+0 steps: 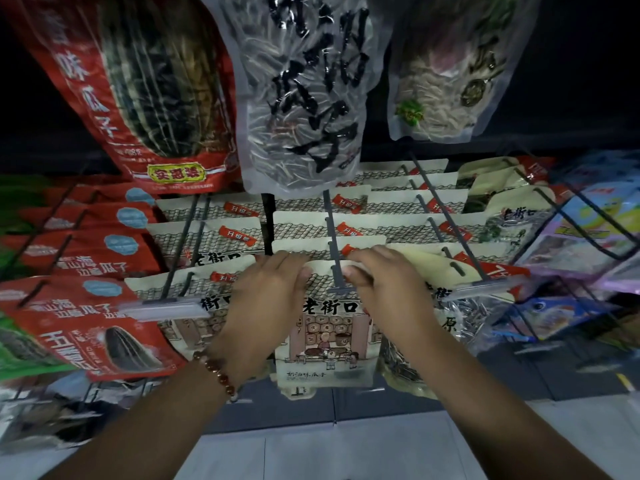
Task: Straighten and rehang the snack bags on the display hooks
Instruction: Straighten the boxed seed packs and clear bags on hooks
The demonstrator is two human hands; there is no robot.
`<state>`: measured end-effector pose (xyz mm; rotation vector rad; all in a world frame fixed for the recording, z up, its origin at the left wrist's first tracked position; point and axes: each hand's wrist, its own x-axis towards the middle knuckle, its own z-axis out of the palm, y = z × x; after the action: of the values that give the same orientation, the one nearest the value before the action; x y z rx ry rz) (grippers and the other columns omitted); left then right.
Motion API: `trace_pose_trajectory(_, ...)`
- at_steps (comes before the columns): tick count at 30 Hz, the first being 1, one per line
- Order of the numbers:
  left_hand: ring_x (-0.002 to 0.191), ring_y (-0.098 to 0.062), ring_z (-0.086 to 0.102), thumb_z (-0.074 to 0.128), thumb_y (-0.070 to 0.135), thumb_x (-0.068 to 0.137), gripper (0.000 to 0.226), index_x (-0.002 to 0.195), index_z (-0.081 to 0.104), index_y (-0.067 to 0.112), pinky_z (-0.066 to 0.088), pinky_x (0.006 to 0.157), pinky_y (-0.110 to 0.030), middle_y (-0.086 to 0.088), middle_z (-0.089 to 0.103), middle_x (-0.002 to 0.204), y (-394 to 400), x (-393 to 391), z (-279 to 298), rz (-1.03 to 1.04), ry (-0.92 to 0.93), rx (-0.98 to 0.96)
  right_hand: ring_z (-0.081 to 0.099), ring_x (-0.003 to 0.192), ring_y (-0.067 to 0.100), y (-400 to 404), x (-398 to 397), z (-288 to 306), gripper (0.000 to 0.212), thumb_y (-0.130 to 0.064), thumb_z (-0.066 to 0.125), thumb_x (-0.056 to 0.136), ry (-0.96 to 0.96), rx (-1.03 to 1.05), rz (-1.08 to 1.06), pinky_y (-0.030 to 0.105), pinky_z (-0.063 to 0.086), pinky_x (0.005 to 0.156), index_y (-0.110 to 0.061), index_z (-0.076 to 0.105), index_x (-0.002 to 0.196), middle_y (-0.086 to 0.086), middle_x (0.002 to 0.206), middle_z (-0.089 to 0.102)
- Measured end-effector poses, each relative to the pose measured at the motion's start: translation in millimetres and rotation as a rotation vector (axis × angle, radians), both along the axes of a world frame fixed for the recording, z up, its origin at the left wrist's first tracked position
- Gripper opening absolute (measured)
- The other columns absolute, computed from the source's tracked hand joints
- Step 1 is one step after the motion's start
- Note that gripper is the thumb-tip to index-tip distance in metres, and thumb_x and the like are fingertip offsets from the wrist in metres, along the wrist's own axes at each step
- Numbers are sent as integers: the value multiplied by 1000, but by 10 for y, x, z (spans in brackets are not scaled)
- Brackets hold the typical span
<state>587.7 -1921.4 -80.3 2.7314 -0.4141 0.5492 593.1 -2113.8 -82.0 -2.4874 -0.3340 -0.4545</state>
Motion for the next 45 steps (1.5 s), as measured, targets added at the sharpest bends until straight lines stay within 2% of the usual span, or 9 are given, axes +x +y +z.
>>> trace_pose_trajectory(4, 95, -26, 60, 57, 16, 96, 30, 126, 62, 11, 52, 83, -42, -4, 67, 110, 3, -51, -54, -17, -5, 10, 55, 86, 17, -5, -80, -40, 16, -21, 61, 92, -20, -3, 9, 37, 51, 73, -17, 69, 105, -3, 94, 60)
trace_pose_trajectory(9, 112, -31, 53, 55, 17, 94, 46, 139, 51, 10, 48, 92, -51, -9, 57, 127, -27, -189, -84, 5, -8, 30, 52, 110, 17, 3, -220, -78, 38, -12, 63, 89, -37, -29, 9, 34, 48, 94, -19, 62, 127, -2, 118, 59)
trace_pose_trajectory(15, 148, -38, 11, 51, 28, 97, 62, 154, 26, 19, 19, 116, -55, -17, 16, 161, 12, -423, -171, -46, 57, 104, 28, 143, 21, -20, -393, -93, 49, -21, 63, 91, -7, -5, 23, 42, 28, 117, -20, 51, 139, 2, 147, 41)
trace_pose_trajectory(19, 150, -32, 4, 43, 36, 97, 61, 154, 25, 19, 12, 119, -52, -14, 13, 162, 68, -621, -210, -91, 67, 127, 19, 147, 22, 20, -615, -76, 48, -24, 61, 92, 43, -26, 20, 45, 23, 118, -24, 49, 138, 0, 154, 33)
trace_pose_trajectory(27, 147, -28, 22, 36, 43, 99, 56, 152, 31, 23, 11, 120, -40, -7, 25, 160, 194, -794, -252, -283, 122, 119, 25, 145, 25, -25, -1143, -34, 54, -34, 52, 92, 92, -17, -155, 47, 30, 115, -25, 43, 145, 0, 153, 37)
trace_pose_trajectory(32, 146, -32, 24, 40, 43, 96, 57, 150, 34, 23, 17, 118, -48, -9, 26, 159, 62, -813, -263, -357, 162, 178, 19, 148, 24, -145, -1451, -62, 60, -30, 62, 92, 226, -65, -341, 50, 25, 116, -26, 39, 148, -1, 158, 29)
trace_pose_trajectory(37, 144, -32, 29, 37, 46, 96, 59, 151, 31, 24, 18, 115, -46, -9, 27, 159, -82, -876, -208, -401, 165, 216, 19, 147, 23, -293, -1647, 24, 63, -29, 65, 91, 272, -124, -472, 47, 24, 117, -27, 38, 148, -2, 159, 28)
trace_pose_trajectory(42, 149, -28, 16, 25, 47, 96, 61, 154, 19, 29, 13, 118, -43, -5, 12, 163, -239, -775, -43, -419, 222, 166, 24, 145, 25, -602, -1531, 112, 62, -28, 67, 90, 259, -25, -484, 54, 31, 111, -25, 40, 146, 1, 157, 30)
trace_pose_trajectory(45, 149, -26, 17, 37, 42, 100, 61, 156, 13, 31, 25, 116, -43, -2, 4, 164, -404, -759, 33, -411, 252, 136, 22, 146, 23, -799, -1388, 134, 61, -30, 63, 93, 268, 24, -462, 54, 33, 109, -27, 37, 148, 0, 159, 26)
